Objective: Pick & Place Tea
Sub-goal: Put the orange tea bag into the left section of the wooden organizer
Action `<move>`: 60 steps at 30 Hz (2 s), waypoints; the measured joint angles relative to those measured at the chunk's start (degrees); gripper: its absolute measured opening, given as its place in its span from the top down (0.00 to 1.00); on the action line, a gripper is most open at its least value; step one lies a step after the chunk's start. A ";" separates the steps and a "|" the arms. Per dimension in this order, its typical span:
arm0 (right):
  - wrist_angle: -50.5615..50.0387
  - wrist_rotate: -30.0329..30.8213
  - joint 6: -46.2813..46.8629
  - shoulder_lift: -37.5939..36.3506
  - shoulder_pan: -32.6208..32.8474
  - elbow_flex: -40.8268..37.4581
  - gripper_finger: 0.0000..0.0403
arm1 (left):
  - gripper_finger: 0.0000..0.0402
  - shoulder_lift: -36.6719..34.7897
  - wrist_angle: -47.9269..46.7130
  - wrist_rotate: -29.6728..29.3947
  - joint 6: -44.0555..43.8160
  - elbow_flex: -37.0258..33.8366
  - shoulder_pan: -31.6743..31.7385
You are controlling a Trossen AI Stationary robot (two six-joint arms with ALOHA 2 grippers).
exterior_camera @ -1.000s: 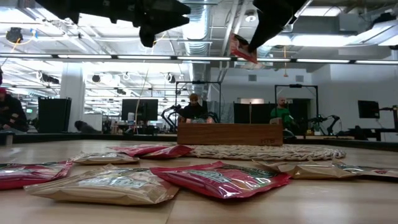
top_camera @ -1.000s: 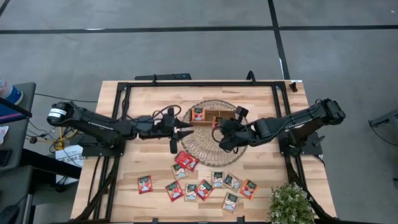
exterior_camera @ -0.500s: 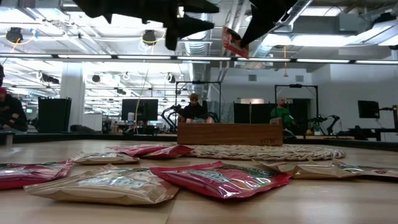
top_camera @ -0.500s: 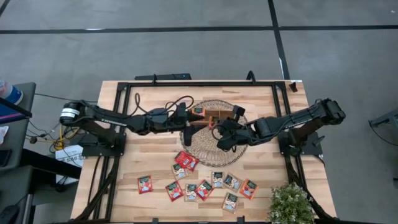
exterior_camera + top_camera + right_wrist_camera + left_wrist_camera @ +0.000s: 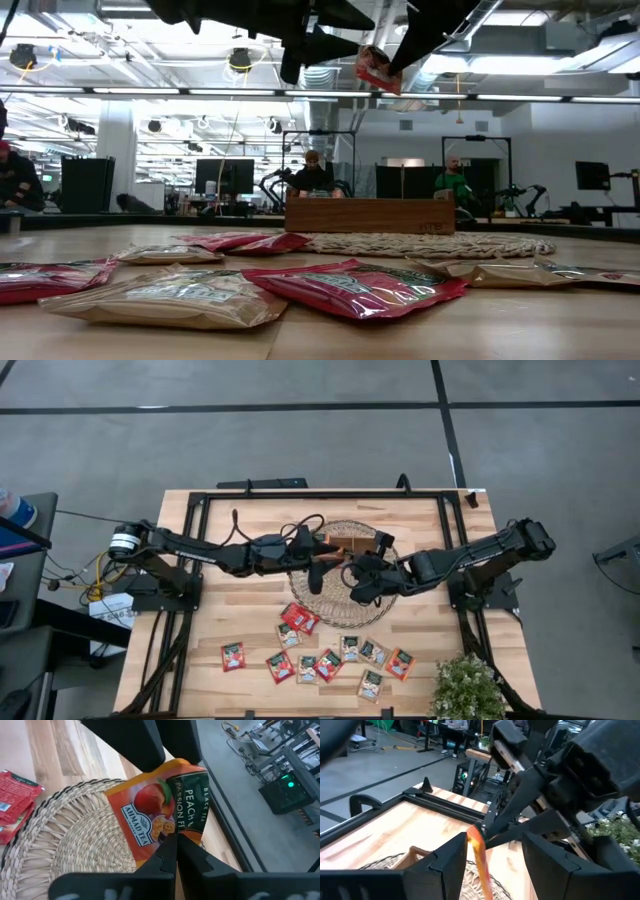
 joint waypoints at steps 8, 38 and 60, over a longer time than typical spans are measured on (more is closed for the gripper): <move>0.00 -0.12 -0.17 0.00 -0.04 0.00 1.00 | 0.54 0.00 0.02 -0.29 0.12 0.00 0.04; 0.51 -0.12 -1.62 0.00 -0.28 0.00 1.00 | 0.55 1.06 1.24 -0.79 -0.04 0.00 0.77; 1.87 -1.53 -4.04 -0.02 -0.31 0.04 1.00 | 1.00 2.08 -0.42 -1.92 -3.64 0.83 2.62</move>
